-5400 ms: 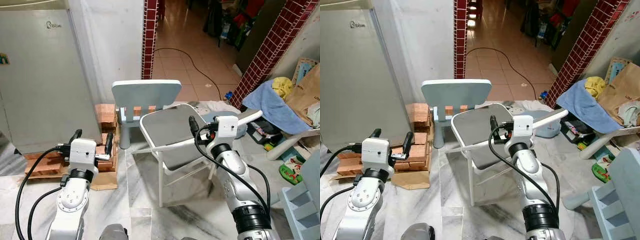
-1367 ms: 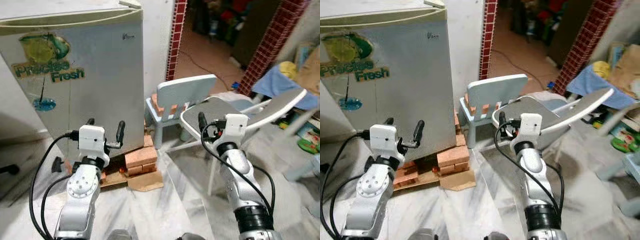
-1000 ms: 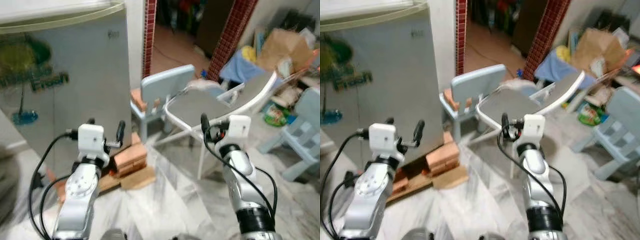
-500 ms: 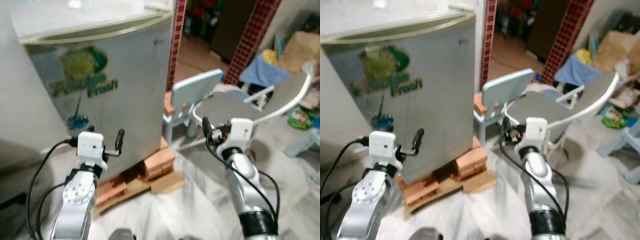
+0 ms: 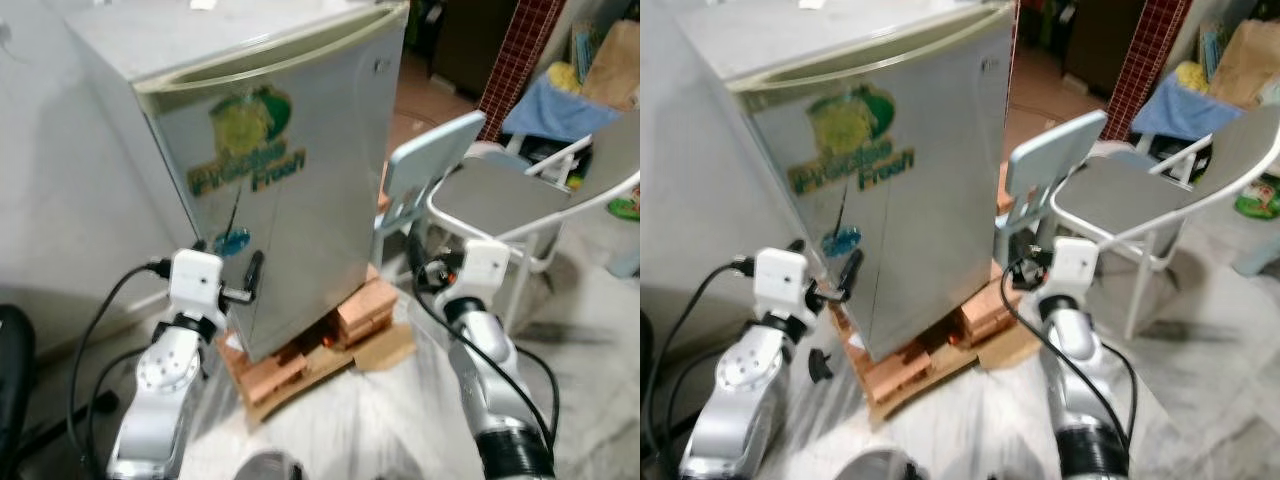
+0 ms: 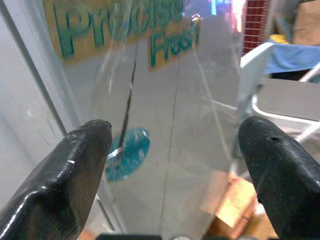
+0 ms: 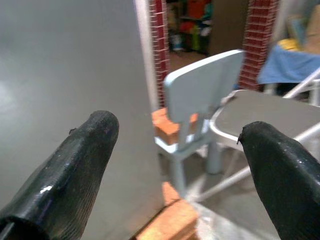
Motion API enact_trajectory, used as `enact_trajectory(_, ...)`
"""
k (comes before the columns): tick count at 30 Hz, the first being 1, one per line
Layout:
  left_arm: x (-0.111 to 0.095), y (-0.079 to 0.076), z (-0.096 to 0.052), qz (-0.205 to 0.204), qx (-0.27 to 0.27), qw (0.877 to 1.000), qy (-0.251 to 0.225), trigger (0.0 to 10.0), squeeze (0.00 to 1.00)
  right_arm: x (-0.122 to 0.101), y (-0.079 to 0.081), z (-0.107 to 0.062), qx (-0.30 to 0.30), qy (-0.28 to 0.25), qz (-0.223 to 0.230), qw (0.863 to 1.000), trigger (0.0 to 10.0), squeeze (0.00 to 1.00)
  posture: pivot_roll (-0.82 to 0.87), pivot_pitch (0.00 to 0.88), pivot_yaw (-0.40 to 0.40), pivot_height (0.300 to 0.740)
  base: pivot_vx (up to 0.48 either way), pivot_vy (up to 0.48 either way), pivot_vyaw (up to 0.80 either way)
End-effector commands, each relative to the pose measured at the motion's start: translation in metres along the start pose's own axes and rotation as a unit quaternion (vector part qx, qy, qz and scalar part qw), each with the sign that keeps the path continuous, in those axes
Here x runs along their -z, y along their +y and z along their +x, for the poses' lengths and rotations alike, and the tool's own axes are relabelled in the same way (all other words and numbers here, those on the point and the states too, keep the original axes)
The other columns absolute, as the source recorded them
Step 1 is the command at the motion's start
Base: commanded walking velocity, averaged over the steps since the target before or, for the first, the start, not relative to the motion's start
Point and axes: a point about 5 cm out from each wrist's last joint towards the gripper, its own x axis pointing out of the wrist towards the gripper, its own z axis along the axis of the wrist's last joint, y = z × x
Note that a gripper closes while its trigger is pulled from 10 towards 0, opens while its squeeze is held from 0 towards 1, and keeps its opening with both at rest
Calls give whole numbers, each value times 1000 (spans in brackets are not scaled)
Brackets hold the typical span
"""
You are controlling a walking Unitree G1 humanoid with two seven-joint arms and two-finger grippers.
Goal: Restocking fridge
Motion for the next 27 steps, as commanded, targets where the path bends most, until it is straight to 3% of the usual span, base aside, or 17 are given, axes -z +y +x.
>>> enact_trajectory(1, 2, 3, -5, 4, -1, 1000, 8, 10000, 0, -6, 11, 6, -21, -6, 3, 1000, 10000, 0, 137, 0, -29, 740, 0, 480, 0)
enact_trajectory(13, -2, 5, -12, 11, 10, 1000, 7, 10000, 0, -12, 18, 14, -42, -8, -3, 999, 10000, 0, 157, 12, -66, 740, 0, 480, 0)
enact_trajectory(17, -3, 4, -12, 30, 14, 999, -1, 10000, 0, -12, 16, 14, -41, -7, -6, 999, 10000, 0, 152, 15, -71, 740, 0, 480, -800)
enact_trajectory(27, -7, 12, -15, 29, -8, 999, -10, 10000, 0, -12, 16, 15, -47, -1, -10, 999, 10000, 0, 161, 30, -90, 740, 0, 0, -800)
